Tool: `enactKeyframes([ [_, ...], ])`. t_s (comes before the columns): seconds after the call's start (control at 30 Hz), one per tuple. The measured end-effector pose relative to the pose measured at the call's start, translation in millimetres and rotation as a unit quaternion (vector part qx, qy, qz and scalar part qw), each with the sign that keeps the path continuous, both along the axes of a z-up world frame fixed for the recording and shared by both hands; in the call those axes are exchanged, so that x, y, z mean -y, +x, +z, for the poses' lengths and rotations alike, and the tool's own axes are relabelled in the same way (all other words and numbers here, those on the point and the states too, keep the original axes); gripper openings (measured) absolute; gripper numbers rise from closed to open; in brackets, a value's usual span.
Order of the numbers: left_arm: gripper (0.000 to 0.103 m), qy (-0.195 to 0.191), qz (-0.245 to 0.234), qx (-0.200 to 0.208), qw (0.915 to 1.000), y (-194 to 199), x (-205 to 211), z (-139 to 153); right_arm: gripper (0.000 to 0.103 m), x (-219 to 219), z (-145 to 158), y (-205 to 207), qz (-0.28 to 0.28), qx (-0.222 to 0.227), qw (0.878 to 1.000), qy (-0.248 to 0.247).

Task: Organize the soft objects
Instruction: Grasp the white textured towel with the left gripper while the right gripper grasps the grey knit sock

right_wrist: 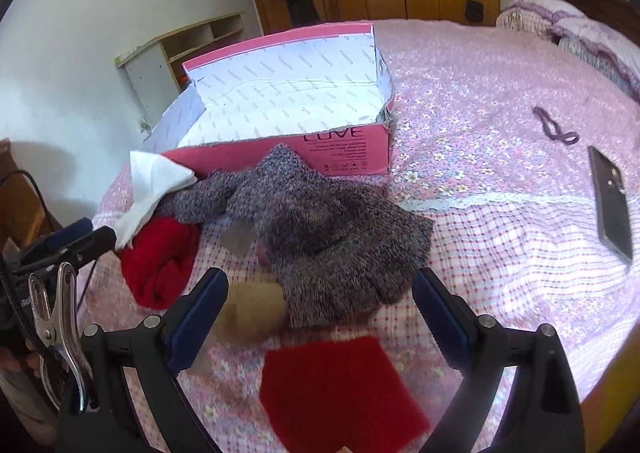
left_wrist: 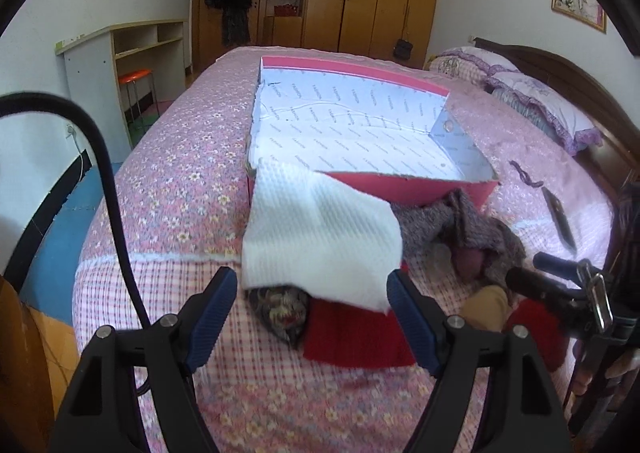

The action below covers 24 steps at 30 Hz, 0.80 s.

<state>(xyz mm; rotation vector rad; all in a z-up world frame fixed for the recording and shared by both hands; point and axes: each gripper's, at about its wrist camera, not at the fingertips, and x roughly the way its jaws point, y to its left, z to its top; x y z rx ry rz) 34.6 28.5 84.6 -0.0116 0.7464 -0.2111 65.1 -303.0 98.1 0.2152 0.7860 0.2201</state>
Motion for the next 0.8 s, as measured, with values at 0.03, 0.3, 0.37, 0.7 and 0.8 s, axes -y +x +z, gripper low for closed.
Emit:
enactKeyframes([
  [0.03, 0.081, 0.001, 0.0, 0.0, 1.0, 5, 1, 0, 0.096, 0, -1, 3, 0.001, -0.002, 1.0, 0.002],
  [0.3, 0.081, 0.029, 0.018, -0.018, 0.9993, 39, 9, -11, 0.096, 1, -8, 32, 0.01, -0.02, 1.0, -0.008],
  [0.37, 0.081, 0.033, 0.019, -0.021, 0.9991, 46, 11, -15, 0.096, 1, -10, 35, 0.01, -0.027, 0.999, -0.015],
  [0.7, 0.081, 0.025, 0.038, -0.046, 0.9979, 80, 4, -35, 0.096, -7, -20, 46, 0.022, -0.054, 0.998, -0.03],
  [0.8, 0.08, -0.023, 0.039, -0.065, 0.9969, 84, -6, -41, 0.096, -10, -22, 48, 0.021, -0.061, 0.997, -0.03],
])
